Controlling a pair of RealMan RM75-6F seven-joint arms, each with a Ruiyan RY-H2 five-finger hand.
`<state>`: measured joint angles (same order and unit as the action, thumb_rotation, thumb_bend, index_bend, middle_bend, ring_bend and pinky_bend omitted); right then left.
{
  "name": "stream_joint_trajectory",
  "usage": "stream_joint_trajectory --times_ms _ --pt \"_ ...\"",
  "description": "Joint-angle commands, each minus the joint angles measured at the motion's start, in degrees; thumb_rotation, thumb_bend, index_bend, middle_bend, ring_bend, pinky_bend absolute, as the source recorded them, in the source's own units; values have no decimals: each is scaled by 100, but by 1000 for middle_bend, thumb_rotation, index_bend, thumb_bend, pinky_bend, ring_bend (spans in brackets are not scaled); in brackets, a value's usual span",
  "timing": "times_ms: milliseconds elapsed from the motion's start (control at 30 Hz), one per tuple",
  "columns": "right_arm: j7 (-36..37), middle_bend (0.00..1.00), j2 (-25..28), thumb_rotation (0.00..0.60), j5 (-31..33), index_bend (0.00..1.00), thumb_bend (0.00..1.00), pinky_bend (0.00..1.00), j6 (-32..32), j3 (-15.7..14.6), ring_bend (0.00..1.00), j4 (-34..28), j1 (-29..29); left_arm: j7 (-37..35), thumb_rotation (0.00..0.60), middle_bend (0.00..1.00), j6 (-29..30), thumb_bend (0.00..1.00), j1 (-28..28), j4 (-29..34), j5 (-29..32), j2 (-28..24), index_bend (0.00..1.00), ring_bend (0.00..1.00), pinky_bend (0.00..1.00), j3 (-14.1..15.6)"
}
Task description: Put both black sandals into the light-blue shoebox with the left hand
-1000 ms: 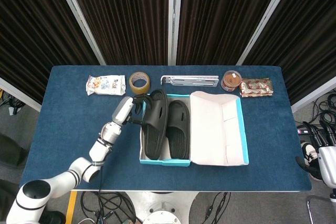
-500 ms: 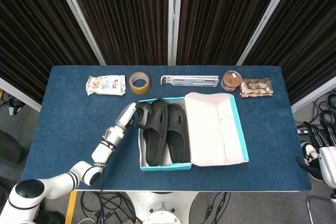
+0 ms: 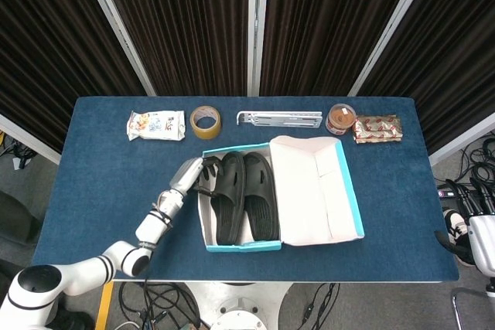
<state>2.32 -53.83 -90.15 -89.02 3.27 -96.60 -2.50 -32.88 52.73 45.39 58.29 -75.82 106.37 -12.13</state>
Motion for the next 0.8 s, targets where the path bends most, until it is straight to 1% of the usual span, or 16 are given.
stream_joint_trajectory --times_ms 33,100,200,300,433,533,667,800 --pt "4 164 5 600 -4 76 78 86 -3 -5 28 0 6 283 600 118 248 19 -5 1 -183 -16 206 50 349 28" --pt "10 164 7 600 -9 76 81 86 -14 -9 28 3 14 450 600 96 300 19 13 76 -260 -103 189 15 273 45" --pt "26 164 11 600 -16 76 82 86 -30 -12 28 9 24 828 600 91 259 19 73 357 -389 -409 171 3 227 102" --pt "48 164 8 600 -27 77 84 86 -23 -16 28 23 21 1294 600 75 -21 19 149 902 -392 -902 164 0 194 172" --pt "69 164 -1 600 -39 76 85 87 -34 -18 28 47 25 1820 600 73 -467 19 248 1857 -275 -1666 163 0 173 220" --pt "79 164 -9 600 -44 76 84 87 -35 -19 29 57 25 2253 600 100 -654 18 355 2281 -226 -1985 190 0 168 231" --pt "102 164 -24 600 -59 76 85 86 -45 -19 30 77 24 2740 600 134 -966 18 546 2476 -72 -2075 225 0 155 260" --pt "136 164 -40 600 -43 76 85 86 -73 -17 30 114 45 3220 600 136 -1139 18 717 2385 150 -1921 230 0 153 263"
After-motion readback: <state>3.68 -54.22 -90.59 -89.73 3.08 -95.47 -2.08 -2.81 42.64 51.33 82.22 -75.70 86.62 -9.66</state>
